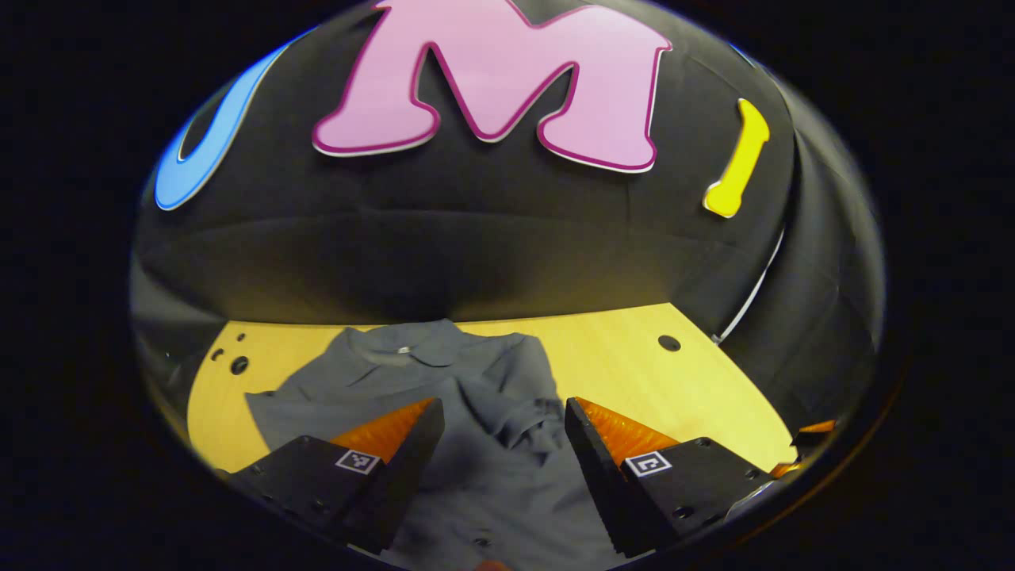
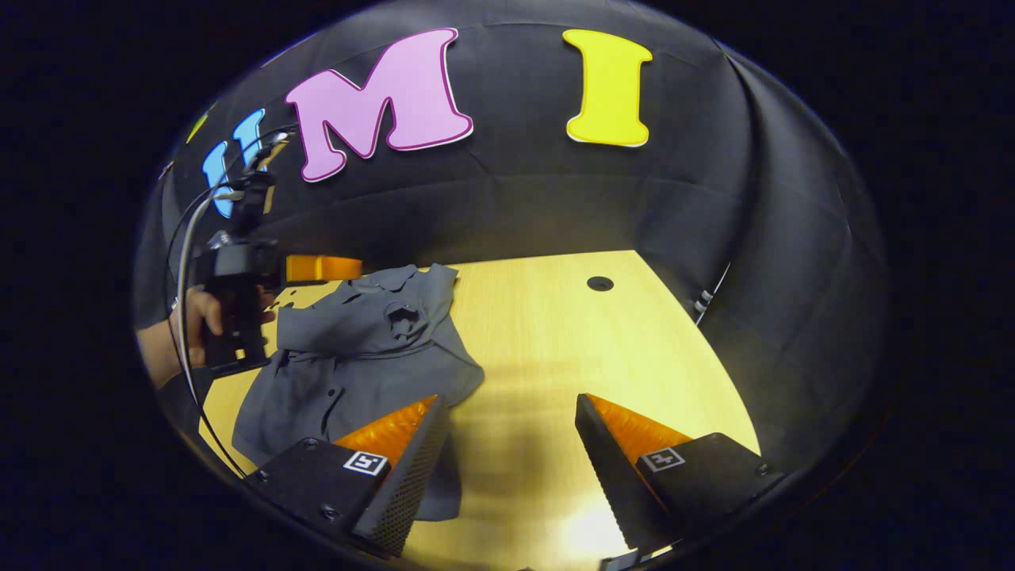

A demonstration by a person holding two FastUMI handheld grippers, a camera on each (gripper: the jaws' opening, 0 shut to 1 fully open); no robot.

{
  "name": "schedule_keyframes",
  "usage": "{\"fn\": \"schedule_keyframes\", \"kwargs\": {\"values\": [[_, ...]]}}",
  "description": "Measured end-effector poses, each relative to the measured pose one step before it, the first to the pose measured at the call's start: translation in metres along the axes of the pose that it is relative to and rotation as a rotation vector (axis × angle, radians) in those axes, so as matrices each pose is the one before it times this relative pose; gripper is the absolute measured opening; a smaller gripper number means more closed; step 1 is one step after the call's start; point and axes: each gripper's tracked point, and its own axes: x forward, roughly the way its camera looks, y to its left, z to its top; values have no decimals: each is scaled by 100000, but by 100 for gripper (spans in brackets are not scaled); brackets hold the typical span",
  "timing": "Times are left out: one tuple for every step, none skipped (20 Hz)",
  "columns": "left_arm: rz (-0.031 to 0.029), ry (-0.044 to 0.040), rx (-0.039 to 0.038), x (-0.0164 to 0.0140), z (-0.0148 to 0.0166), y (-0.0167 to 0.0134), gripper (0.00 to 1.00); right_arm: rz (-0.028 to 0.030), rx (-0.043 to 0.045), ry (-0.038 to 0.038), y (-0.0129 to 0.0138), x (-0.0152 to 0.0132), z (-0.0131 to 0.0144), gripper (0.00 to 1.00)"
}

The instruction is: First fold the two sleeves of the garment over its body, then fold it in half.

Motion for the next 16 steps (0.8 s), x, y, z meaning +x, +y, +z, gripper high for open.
{"fn": "schedule_keyframes", "kwargs": {"values": [[1058, 410, 1043, -1627, -898, 1287, 96, 313, -82, 1115, 750, 201, -357, 99], [980, 973, 290, -1619, -1217, 1354, 96, 38, -1024, 1057, 715, 162, -497, 99], [1214, 1219, -479, -1481, -1475, 1366, 96, -135, -1449, 1026, 702, 212, -508, 99], [1256, 2038, -770, -1553, -1640, 1392, 96, 107, -907, 1383, 756, 205, -633, 99], [1767, 2098, -593, -1569, -1901, 1525, 92, 532, 156, 2014, 825, 241, -684, 99], [1854, 2244, -380, -1121, -2095, 1453, 96, 567, 660, 2037, 804, 265, -737, 99], [2132, 2487, -89, -1176, -2300, 1613, 96, 649, 395, 1898, 815, 377, -698, 99], [2713, 3094, -582, -1040, -2585, 1979, 96, 355, -108, 2656, 724, 430, -890, 99], [2076, 3829, -1133, -733, -2457, 1596, 96, -25, -229, 2619, 576, 452, -946, 99], [2054, 3690, -1558, -597, -2288, 1155, 96, 2, 28, 2383, 472, 477, -903, 100], [2244, 3512, -1832, -366, -2096, 1254, 96, -42, 159, 2023, 372, 353, -730, 100], [1670, 3005, -1987, -295, -2038, 1299, 96, -263, 127, 1437, 250, 445, -659, 100], [1152, 2438, -2163, -210, -1576, 1043, 96, -436, -150, 1233, 164, 335, -587, 100], [913, 2448, -2330, -352, -1564, 807, 96, -683, -643, 1363, 70, 312, -730, 100], [318, 2048, -2053, 47, -1333, 698, 96, -704, -522, 1792, 27, 347, -612, 100], [251, 1545, -1609, 89, -999, 465, 96, -517, -213, 1430, 44, 367, -571, 100]]}}
